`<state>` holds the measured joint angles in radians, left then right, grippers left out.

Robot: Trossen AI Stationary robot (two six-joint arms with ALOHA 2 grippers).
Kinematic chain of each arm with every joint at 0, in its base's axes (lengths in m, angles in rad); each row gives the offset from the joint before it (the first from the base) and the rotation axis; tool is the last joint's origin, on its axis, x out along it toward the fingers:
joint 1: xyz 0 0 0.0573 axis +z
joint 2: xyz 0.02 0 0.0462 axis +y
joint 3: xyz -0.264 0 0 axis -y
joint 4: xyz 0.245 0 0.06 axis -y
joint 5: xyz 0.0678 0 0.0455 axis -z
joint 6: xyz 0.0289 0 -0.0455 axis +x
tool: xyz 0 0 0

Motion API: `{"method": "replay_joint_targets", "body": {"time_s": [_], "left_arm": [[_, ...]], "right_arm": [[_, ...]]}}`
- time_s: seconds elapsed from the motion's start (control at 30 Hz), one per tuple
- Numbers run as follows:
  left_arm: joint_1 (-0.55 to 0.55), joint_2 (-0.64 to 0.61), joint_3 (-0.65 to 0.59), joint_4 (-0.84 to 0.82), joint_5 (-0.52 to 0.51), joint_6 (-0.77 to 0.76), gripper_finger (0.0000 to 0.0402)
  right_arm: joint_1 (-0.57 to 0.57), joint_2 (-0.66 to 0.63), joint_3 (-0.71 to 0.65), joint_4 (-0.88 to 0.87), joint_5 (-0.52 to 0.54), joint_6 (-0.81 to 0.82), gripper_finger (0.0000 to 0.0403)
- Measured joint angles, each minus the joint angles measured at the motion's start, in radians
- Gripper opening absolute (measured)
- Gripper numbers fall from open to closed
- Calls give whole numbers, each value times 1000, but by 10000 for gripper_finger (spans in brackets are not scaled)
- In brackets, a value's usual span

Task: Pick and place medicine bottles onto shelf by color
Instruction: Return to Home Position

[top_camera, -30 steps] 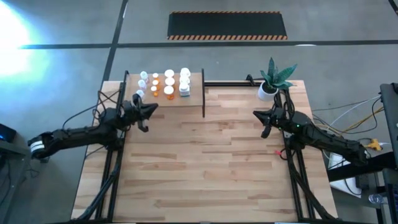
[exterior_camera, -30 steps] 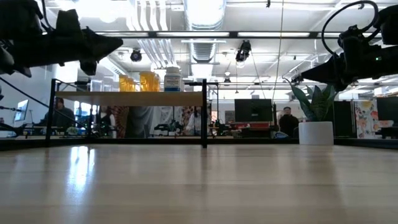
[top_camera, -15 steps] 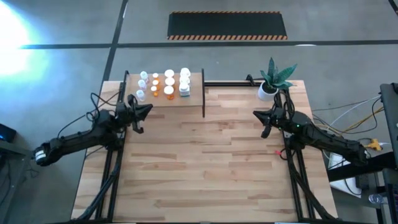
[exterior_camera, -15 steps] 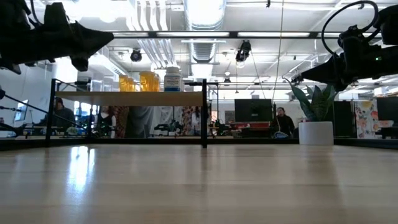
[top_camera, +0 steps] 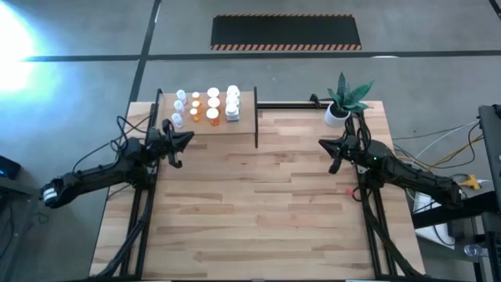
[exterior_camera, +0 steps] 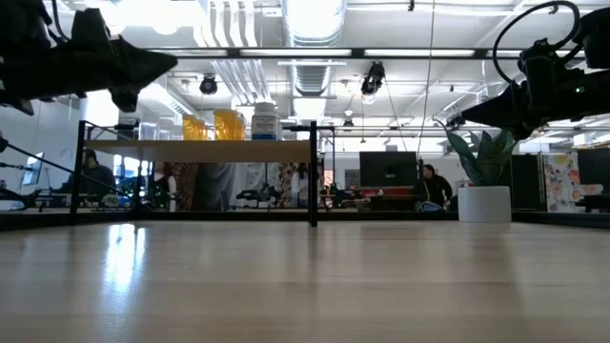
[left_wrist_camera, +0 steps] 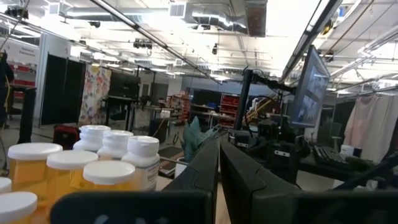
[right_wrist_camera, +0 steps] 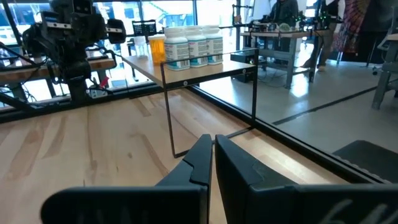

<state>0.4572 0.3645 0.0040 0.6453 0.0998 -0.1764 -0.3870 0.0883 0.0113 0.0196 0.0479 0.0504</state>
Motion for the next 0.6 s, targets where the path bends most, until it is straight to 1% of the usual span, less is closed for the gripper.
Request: {"method": "replay_joint_targets", "body": {"time_s": [0.6], "left_arm": [[0, 57, 0, 0, 1, 0, 0]], "right_arm": [[0, 0, 0, 0, 0, 0, 13]]}}
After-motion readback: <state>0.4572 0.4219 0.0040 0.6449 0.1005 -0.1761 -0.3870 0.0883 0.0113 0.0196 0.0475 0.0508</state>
